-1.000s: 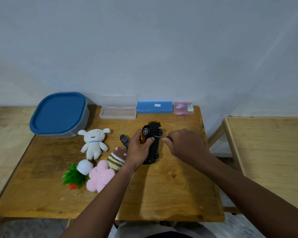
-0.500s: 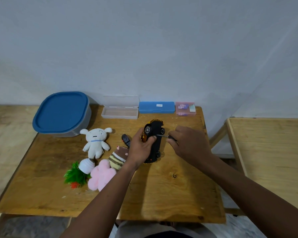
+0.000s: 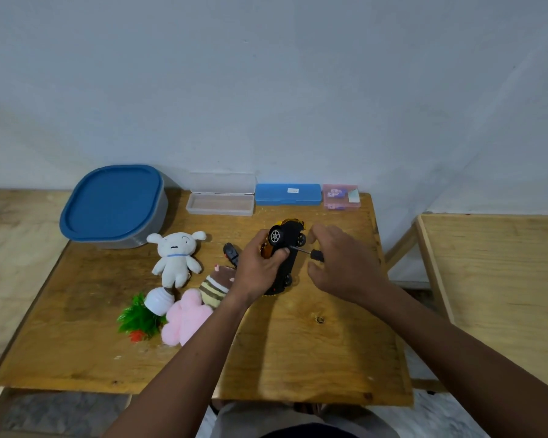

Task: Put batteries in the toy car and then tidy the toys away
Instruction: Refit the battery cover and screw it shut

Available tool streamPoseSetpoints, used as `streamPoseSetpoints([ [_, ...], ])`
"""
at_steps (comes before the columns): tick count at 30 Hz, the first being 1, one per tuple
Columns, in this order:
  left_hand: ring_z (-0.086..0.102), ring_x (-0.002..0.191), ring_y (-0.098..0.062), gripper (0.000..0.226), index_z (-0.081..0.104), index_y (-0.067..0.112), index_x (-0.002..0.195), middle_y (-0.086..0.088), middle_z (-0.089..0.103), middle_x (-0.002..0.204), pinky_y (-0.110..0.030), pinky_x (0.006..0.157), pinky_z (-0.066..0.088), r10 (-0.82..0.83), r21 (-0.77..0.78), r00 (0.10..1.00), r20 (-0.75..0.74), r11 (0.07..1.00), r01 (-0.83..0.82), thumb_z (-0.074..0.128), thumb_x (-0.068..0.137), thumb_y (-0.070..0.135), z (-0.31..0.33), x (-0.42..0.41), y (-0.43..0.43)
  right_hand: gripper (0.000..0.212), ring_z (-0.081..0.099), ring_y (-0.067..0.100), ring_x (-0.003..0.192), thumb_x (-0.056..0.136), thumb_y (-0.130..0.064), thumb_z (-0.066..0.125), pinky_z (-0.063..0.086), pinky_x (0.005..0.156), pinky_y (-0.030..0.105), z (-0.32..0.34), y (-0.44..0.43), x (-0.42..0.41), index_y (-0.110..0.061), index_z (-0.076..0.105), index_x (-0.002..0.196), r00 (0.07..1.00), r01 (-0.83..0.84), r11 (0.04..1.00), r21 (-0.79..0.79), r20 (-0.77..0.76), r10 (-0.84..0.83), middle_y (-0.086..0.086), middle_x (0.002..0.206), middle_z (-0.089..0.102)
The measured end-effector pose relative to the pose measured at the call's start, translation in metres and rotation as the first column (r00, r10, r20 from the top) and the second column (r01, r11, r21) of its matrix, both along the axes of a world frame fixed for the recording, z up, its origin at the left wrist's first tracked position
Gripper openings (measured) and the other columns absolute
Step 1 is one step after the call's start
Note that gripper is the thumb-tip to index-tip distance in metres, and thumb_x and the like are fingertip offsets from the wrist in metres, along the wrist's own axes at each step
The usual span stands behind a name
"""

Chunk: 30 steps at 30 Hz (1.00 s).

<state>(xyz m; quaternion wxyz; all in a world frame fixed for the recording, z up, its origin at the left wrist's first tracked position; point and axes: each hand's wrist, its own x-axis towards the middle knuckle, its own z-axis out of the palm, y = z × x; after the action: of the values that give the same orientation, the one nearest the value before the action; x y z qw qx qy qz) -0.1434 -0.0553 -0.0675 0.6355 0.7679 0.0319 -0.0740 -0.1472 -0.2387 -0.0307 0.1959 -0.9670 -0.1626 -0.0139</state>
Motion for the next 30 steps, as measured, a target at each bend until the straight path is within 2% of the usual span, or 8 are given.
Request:
streamPoseSetpoints([
  [3, 0.072, 0.088, -0.007, 0.026, 0.06, 0.015, 0.123, 0.0, 0.07, 0.103, -0.023, 0.069, 0.06, 0.019, -0.027, 1.0, -0.022, 0.999, -0.02, 0.063, 0.098, 0.015, -0.004, -0.003, -0.004, 0.017, 0.05, 0.011, 0.061, 0.086, -0.022, 0.063, 0.043, 0.048, 0.025, -0.001, 0.0, 0.0, -0.025, 0.053, 0.099, 1.0, -0.01, 0.999, -0.046, 0.019, 0.01, -0.005, 0.086, 0.047],
  [6, 0.072, 0.085, -0.004, 0.026, 0.059, 0.013, 0.125, -0.001, 0.07, 0.103, -0.021, 0.067, 0.057, 0.023, -0.058, 0.999, -0.036, 0.998, -0.025, 0.062, 0.099, 0.014, -0.004, -0.003, -0.003, 0.01, 0.051, 0.011, 0.064, 0.09, -0.031, 0.063, 0.044, 0.05, 0.027, -0.005, -0.004, -0.002, -0.024, 0.066, 0.098, 0.995, 0.002, 0.995, -0.098, 0.097, 0.007, -0.006, 0.081, 0.052],
  [11, 0.072, 0.088, -0.006, 0.029, 0.059, 0.017, 0.127, -0.003, 0.07, 0.107, -0.021, 0.067, 0.057, -0.025, -0.037, 0.999, -0.043, 0.999, 0.024, 0.062, 0.098, 0.014, -0.004, -0.003, -0.001, 0.019, 0.038, 0.007, 0.064, 0.092, -0.035, 0.062, 0.023, 0.049, 0.022, -0.004, -0.004, -0.001, -0.019, 0.069, 0.088, 0.98, -0.018, 0.985, -0.17, 0.193, 0.051, -0.01, 0.07, 0.04],
  [15, 0.073, 0.087, -0.007, 0.029, 0.059, 0.015, 0.127, -0.001, 0.07, 0.106, -0.022, 0.068, 0.058, -0.017, -0.081, 0.999, -0.049, 0.997, 0.013, 0.061, 0.099, 0.012, -0.003, -0.001, 0.001, 0.033, 0.045, 0.012, 0.053, 0.097, -0.037, 0.054, 0.032, 0.048, 0.026, -0.006, 0.002, 0.004, -0.014, 0.069, 0.079, 0.996, -0.015, 0.998, -0.064, 0.086, 0.021, -0.009, 0.063, 0.043],
  [21, 0.072, 0.093, -0.015, 0.027, 0.06, 0.017, 0.124, -0.003, 0.07, 0.107, -0.025, 0.07, 0.059, -0.016, -0.053, 0.999, -0.035, 0.998, 0.015, 0.064, 0.097, 0.014, -0.01, 0.001, 0.006, 0.041, 0.051, 0.014, 0.045, 0.096, -0.04, 0.057, 0.043, 0.046, 0.035, -0.016, 0.009, 0.008, -0.016, 0.069, 0.064, 0.978, 0.183, 0.967, 0.175, -0.132, -0.162, -0.002, 0.05, 0.054],
  [25, 0.072, 0.094, -0.008, 0.035, 0.055, 0.023, 0.132, 0.0, 0.069, 0.114, -0.024, 0.074, 0.06, -0.056, -0.036, 0.991, -0.119, 0.998, 0.052, 0.064, 0.098, 0.019, -0.015, 0.002, 0.007, 0.042, 0.048, 0.011, 0.045, 0.093, -0.041, 0.061, 0.046, 0.048, 0.037, -0.026, 0.006, 0.015, -0.019, 0.063, 0.058, 0.963, 0.212, 0.956, 0.203, -0.21, -0.169, -0.004, 0.049, 0.052],
  [27, 0.074, 0.094, -0.011, 0.036, 0.054, 0.026, 0.132, -0.006, 0.07, 0.116, -0.031, 0.078, 0.062, -0.057, -0.103, 0.973, -0.223, 0.994, 0.035, 0.063, 0.098, 0.019, -0.017, 0.002, 0.006, 0.043, 0.043, 0.008, 0.044, 0.093, -0.039, 0.063, 0.04, 0.048, 0.032, -0.029, 0.002, 0.02, -0.023, 0.057, 0.053, 0.962, 0.204, 0.956, 0.213, -0.223, -0.156, -0.006, 0.048, 0.05],
  [30, 0.072, 0.104, -0.026, 0.034, 0.057, 0.027, 0.128, -0.014, 0.071, 0.119, -0.051, 0.093, 0.058, -0.067, -0.286, 0.924, -0.376, 0.957, -0.047, 0.061, 0.095, 0.02, -0.019, 0.004, 0.005, 0.037, 0.048, 0.008, 0.047, 0.094, -0.038, 0.063, 0.033, 0.049, 0.022, -0.026, -0.003, 0.026, -0.018, 0.068, 0.063, 0.962, 0.209, 0.95, 0.234, -0.223, -0.157, -0.007, 0.052, 0.055],
])
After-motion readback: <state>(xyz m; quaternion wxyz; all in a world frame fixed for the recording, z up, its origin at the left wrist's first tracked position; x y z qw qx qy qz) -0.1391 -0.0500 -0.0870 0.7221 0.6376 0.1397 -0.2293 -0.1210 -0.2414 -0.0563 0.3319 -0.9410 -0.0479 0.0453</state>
